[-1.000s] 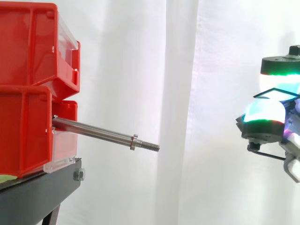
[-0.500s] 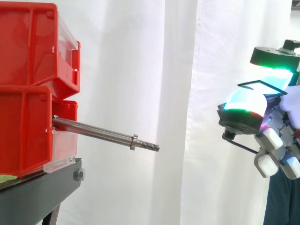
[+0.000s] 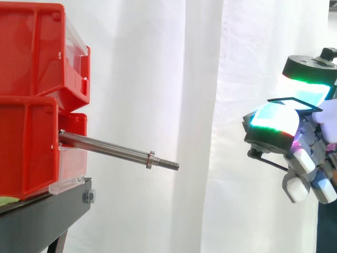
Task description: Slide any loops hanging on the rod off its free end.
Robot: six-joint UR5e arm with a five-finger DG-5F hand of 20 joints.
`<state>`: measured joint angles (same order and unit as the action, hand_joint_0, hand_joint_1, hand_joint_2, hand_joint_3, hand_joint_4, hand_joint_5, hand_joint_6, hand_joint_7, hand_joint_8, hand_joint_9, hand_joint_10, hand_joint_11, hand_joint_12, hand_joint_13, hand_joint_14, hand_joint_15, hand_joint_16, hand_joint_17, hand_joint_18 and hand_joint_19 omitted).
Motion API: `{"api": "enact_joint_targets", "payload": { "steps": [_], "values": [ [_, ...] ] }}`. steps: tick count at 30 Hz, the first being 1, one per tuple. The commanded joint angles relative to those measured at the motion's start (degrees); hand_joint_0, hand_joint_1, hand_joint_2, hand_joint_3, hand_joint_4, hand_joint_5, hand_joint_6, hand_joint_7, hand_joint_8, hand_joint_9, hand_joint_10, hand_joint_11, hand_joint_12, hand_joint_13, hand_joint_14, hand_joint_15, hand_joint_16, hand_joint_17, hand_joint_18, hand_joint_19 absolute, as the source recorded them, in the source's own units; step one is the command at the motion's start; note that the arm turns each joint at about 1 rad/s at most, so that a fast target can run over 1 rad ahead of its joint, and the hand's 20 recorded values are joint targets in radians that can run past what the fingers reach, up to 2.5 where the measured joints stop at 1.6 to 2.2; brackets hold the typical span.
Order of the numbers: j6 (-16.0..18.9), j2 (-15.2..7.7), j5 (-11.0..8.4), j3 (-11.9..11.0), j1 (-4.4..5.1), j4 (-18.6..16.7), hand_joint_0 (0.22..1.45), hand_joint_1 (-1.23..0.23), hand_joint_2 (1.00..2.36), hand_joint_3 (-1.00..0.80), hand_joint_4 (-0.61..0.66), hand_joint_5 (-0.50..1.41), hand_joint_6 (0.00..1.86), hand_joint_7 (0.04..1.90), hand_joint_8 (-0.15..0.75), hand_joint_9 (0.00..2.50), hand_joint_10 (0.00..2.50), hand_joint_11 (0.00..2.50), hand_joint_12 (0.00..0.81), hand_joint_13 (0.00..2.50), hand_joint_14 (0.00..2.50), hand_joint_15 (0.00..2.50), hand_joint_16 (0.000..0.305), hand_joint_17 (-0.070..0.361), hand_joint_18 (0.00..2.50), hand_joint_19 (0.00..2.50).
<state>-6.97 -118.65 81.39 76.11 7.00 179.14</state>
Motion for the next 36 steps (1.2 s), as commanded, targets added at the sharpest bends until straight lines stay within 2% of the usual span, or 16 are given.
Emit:
{"api": "enact_joint_targets", "payload": {
  "steps": [1,7,36],
  "values": [
    [-1.5,0.0,-0.01,0.0,0.04,0.0,0.62,-0.73,1.02,-0.21,-0.1,-0.17,0.91,1.11,0.285,1.01,0.01,0.48,0.28,0.94,0.01,0.22,0.043,0.096,0.96,0.44],
    [-3.0,0.0,-0.1,0.0,0.04,0.0,0.62,-0.73,1.02,-0.2,-0.1,-0.17,0.91,1.11,0.289,1.01,0.01,0.48,0.278,0.94,0.01,0.23,0.043,0.096,0.96,0.44],
    [-3.0,0.0,-0.27,0.0,0.12,0.0,0.62,-0.74,1.02,-0.2,-0.09,-0.16,0.91,1.11,0.3,1.0,0.02,0.48,0.291,0.93,0.01,0.22,0.045,0.1,0.97,0.43]
  ]
}}
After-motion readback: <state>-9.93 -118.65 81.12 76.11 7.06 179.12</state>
